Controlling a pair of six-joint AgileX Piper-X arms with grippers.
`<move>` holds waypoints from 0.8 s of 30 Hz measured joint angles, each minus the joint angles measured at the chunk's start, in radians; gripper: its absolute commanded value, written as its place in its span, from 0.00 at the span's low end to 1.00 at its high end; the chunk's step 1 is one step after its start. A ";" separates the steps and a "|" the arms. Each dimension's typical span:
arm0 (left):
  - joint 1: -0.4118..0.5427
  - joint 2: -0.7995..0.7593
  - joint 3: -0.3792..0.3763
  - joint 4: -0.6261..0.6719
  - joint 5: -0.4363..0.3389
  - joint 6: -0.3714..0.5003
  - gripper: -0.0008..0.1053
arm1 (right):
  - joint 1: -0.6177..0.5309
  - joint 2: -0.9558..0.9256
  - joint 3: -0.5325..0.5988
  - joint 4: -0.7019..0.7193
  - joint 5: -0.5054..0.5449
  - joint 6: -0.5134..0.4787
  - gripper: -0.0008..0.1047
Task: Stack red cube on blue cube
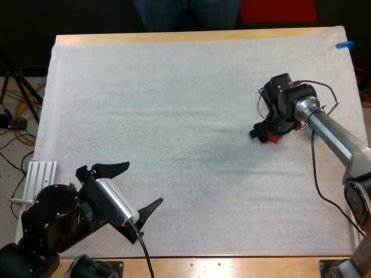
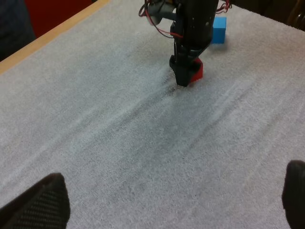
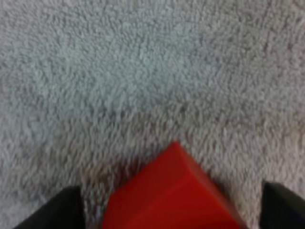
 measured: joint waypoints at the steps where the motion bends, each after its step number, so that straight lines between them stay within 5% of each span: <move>1: 0.000 0.000 0.000 0.000 0.000 0.000 0.83 | 0.000 0.000 0.000 0.000 0.000 0.005 0.46; 5: 0.000 0.000 0.000 0.000 0.000 0.000 0.83 | 0.000 0.000 -0.008 0.000 0.000 0.010 0.28; 24: 0.000 0.000 0.000 0.000 0.000 0.000 0.83 | -0.016 -0.169 -0.110 0.137 0.094 0.013 0.29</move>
